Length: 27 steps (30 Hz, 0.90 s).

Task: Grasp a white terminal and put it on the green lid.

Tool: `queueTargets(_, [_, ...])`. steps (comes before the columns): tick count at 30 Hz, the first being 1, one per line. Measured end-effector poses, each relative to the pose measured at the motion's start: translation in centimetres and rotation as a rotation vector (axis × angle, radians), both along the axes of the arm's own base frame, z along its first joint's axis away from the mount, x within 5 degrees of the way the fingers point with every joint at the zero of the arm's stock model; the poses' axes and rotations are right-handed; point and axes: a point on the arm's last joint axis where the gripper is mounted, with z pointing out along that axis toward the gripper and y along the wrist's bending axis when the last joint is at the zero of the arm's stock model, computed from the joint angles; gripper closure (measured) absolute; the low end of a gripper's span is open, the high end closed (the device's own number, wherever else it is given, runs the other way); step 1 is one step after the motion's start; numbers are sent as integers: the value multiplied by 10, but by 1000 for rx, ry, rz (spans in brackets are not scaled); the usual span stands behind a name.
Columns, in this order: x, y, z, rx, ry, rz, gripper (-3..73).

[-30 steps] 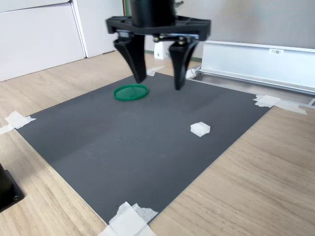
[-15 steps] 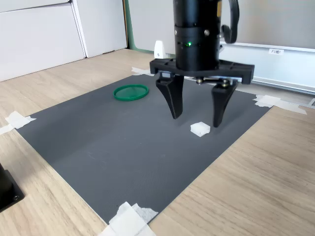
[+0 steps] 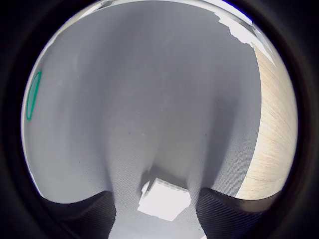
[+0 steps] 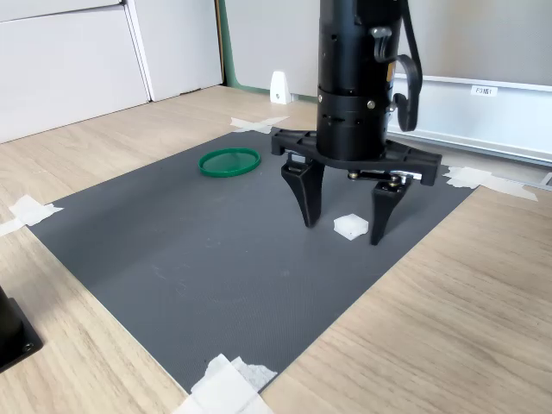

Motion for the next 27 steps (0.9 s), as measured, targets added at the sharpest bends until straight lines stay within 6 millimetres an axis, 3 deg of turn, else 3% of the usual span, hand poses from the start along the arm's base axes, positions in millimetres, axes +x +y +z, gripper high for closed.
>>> queueTargets(4, [1,-1,0,-9,-5,9,97])
queueTargets(10, [1,-2,-1,-13,-13,10,341])
queueTargets(17, [-1,11,13,22,-12,20,357])
queueTargets(21, [2,47,36,23,-34,116,357])
queueTargets(27, [12,139,56,47,-78,325,357])
